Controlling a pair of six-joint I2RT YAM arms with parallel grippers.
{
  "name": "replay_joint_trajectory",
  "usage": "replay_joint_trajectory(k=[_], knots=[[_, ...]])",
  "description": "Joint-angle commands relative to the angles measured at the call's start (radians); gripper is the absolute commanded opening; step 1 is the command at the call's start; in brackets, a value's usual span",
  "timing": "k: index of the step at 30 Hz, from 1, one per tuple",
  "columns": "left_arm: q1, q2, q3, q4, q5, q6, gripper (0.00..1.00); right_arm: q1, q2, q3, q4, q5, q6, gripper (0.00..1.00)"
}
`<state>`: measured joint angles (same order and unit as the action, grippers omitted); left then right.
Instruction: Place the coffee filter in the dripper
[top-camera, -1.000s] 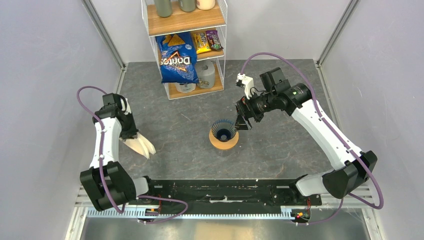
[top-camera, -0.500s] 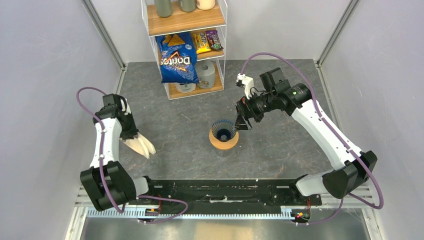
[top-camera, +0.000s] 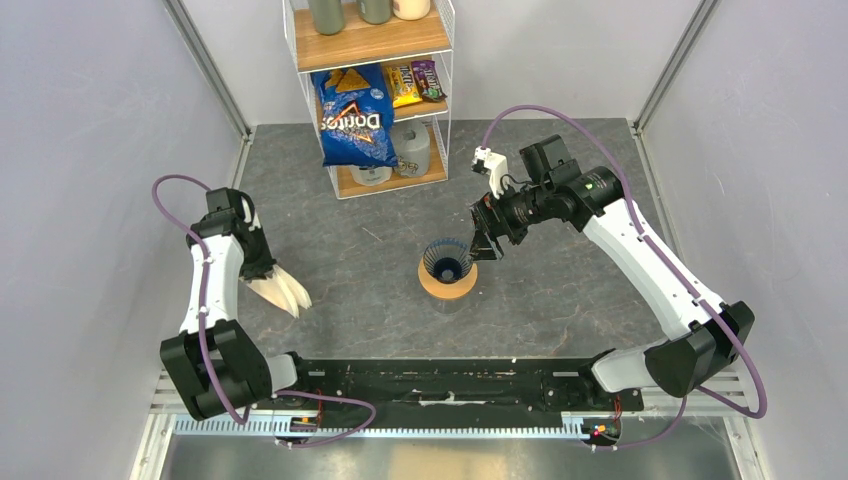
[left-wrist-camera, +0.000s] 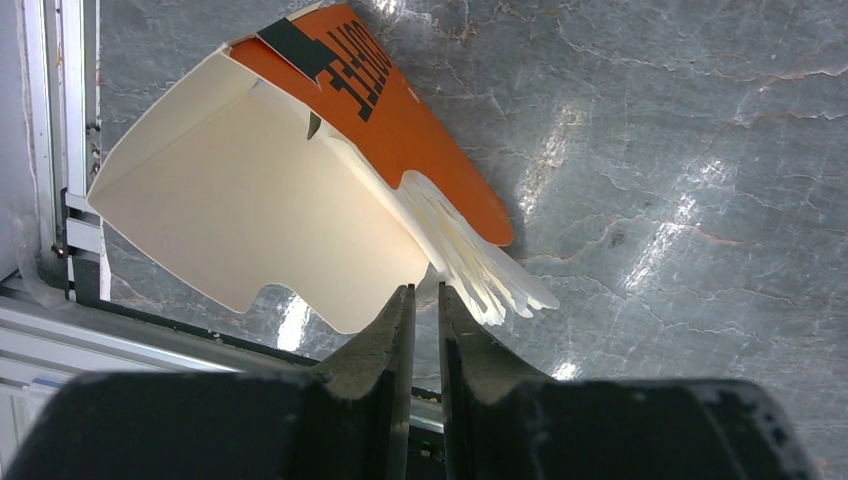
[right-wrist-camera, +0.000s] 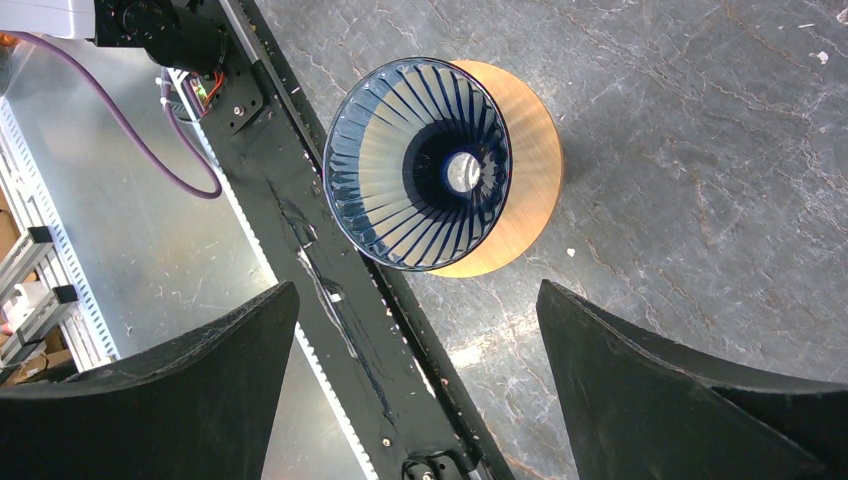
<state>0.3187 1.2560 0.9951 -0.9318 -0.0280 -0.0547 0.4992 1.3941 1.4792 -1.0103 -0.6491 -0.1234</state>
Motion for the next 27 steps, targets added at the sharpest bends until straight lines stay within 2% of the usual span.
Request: replay_joint_trajectory(k=[1,11,27], knots=[[0.006,0.017,-0.001,0.027,-0.035,-0.045,0.20,-0.004,-0.006,-0.002,0.019,0.003,0.008,0.97],[0.005,-0.018,0.000,0.064,0.049,-0.059,0.27,-0.004,-0.001,-0.003,0.022,-0.007,0.013,0.97],[0.006,-0.034,-0.016,0.101,0.061,-0.091,0.25,-0.004,-0.001,-0.008,0.023,-0.021,0.018,0.97]])
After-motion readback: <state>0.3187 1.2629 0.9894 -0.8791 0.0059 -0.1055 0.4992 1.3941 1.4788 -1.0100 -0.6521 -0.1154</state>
